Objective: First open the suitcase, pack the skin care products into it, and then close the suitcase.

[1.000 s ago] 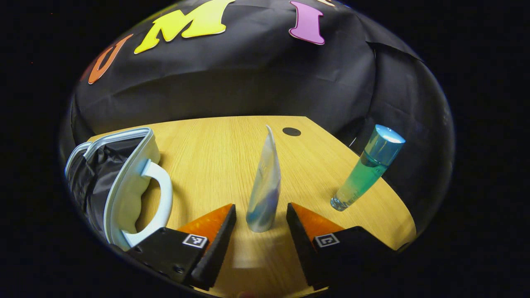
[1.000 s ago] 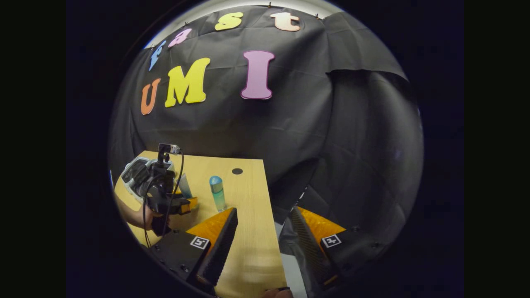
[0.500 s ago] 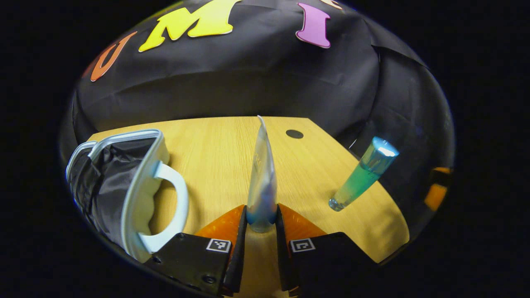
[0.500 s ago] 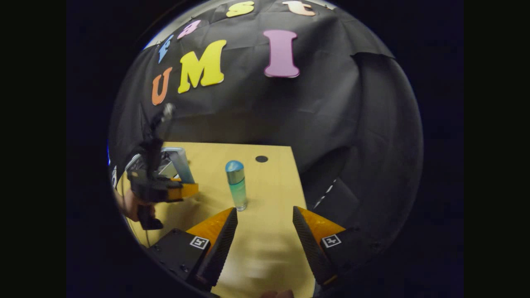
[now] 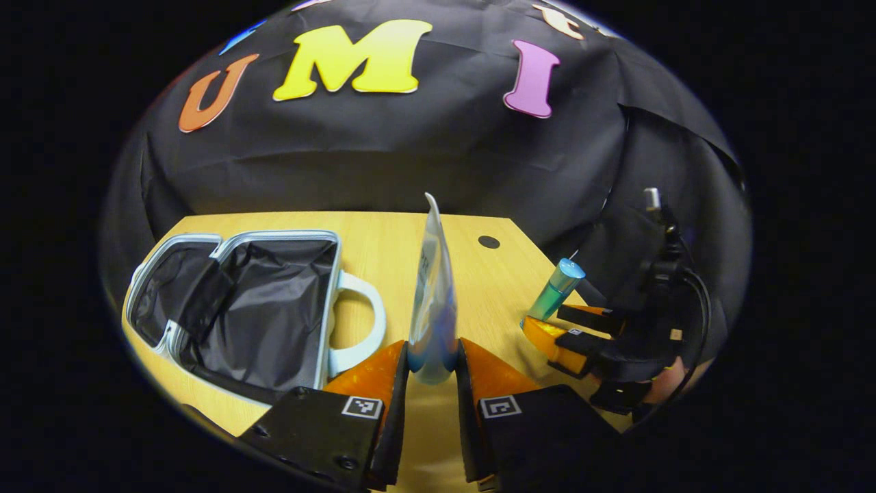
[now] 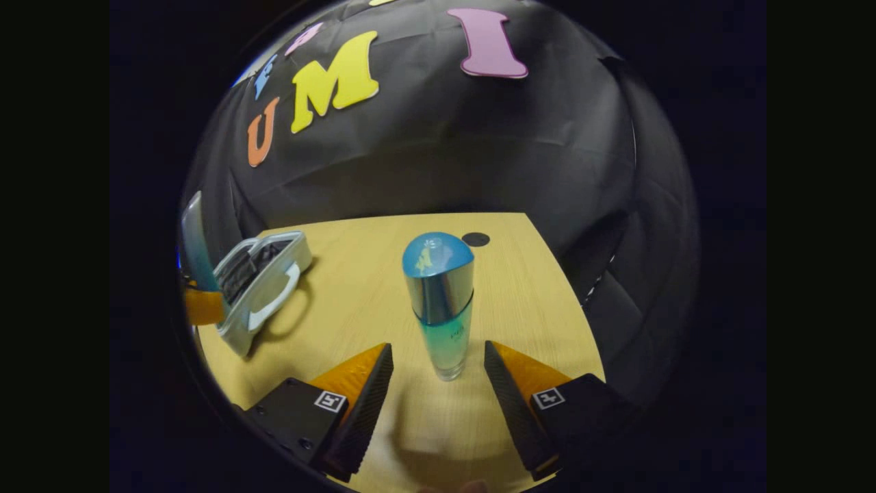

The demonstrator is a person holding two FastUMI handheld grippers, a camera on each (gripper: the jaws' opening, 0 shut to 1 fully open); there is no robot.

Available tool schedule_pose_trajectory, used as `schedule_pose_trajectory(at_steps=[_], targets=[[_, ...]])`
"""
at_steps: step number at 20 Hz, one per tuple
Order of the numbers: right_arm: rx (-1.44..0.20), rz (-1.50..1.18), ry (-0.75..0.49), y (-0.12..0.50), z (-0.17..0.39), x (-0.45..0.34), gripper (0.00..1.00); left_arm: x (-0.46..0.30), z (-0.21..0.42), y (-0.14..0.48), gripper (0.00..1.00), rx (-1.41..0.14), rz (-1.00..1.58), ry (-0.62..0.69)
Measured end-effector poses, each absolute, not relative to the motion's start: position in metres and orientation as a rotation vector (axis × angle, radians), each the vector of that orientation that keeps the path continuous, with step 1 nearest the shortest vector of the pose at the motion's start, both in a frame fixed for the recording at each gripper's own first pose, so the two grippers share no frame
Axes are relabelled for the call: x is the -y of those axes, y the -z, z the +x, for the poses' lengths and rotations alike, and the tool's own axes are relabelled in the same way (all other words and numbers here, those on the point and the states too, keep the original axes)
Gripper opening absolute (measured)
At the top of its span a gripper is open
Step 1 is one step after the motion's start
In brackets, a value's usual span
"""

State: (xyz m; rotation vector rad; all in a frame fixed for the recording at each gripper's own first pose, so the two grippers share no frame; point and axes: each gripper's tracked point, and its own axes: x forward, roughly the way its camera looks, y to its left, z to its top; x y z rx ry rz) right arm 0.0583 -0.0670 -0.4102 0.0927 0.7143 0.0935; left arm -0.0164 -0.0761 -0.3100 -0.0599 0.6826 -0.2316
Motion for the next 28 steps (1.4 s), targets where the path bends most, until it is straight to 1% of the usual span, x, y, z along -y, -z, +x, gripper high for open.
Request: schedule_pose_trajectory(at_steps=[1, 3, 5, 7, 8, 9, 11, 12, 13, 14, 18, 19, 20, 23, 26, 27, 28], targets=[[-0.723, 0.095, -0.085, 0.415, 0.064, 0.068, 0.80, 0.066, -0.021, 0.305, 0.37, -0.684, -0.067, 0.215], [-0.739, 0.120, -0.066, 0.421, 0.073, 0.068, 0.77, 0.044, -0.026, 0.294, 0.37, -0.683, -0.078, 0.182], [-0.763, 0.139, -0.037, 0.427, 0.078, 0.070, 0.66, 0.014, -0.026, 0.290, 0.37, -0.686, -0.103, 0.140], [-0.769, 0.142, -0.024, 0.429, 0.082, 0.069, 0.39, -0.018, -0.022, 0.287, 0.37, -0.691, -0.113, 0.091], [-0.771, 0.137, -0.020, 0.428, 0.083, 0.068, 0.40, -0.032, -0.021, 0.286, 0.37, -0.697, -0.127, 0.070], [-0.780, 0.132, -0.018, 0.429, 0.083, 0.069, 0.36, -0.048, -0.018, 0.286, 0.37, -0.706, -0.149, 0.055], [-0.797, 0.134, -0.008, 0.428, 0.083, 0.069, 0.34, -0.074, -0.012, 0.290, 0.37, -0.743, -0.177, 0.044], [-0.805, 0.142, -0.005, 0.426, 0.081, 0.069, 0.29, -0.087, -0.009, 0.293, 0.37, -0.770, -0.181, 0.040], [-0.810, 0.151, -0.007, 0.423, 0.078, 0.067, 0.27, -0.096, -0.004, 0.300, 0.38, -0.802, -0.194, 0.048], [-0.818, 0.163, -0.014, 0.418, 0.074, 0.064, 0.30, -0.101, 0.001, 0.307, 0.37, -0.834, -0.216, 0.065], [-0.860, 0.190, -0.069, 0.394, 0.044, 0.053, 0.29, -0.122, 0.015, 0.338, 0.37, -0.994, -0.201, 0.144], [-0.865, 0.207, -0.072, 0.385, 0.037, 0.052, 0.27, -0.123, 0.015, 0.345, 0.38, -1.044, -0.205, 0.163], [-0.873, 0.242, -0.074, 0.376, 0.028, 0.051, 0.30, -0.125, 0.013, 0.355, 0.37, -1.102, -0.210, 0.180], [-0.886, 0.321, -0.091, 0.347, -0.002, 0.041, 0.30, -0.123, 0.009, 0.386, 0.38, -1.275, -0.266, 0.240], [-0.876, 0.322, -0.105, 0.322, -0.025, 0.047, 0.30, -0.128, 0.006, 0.407, 0.37, -1.405, -0.293, 0.260], [-0.875, 0.331, -0.104, 0.314, -0.031, 0.048, 0.27, -0.131, 0.004, 0.412, 0.37, -1.447, -0.296, 0.261], [-0.871, 0.334, -0.106, 0.305, -0.036, 0.051, 0.29, -0.134, 0.004, 0.415, 0.37, -1.484, -0.297, 0.259]])
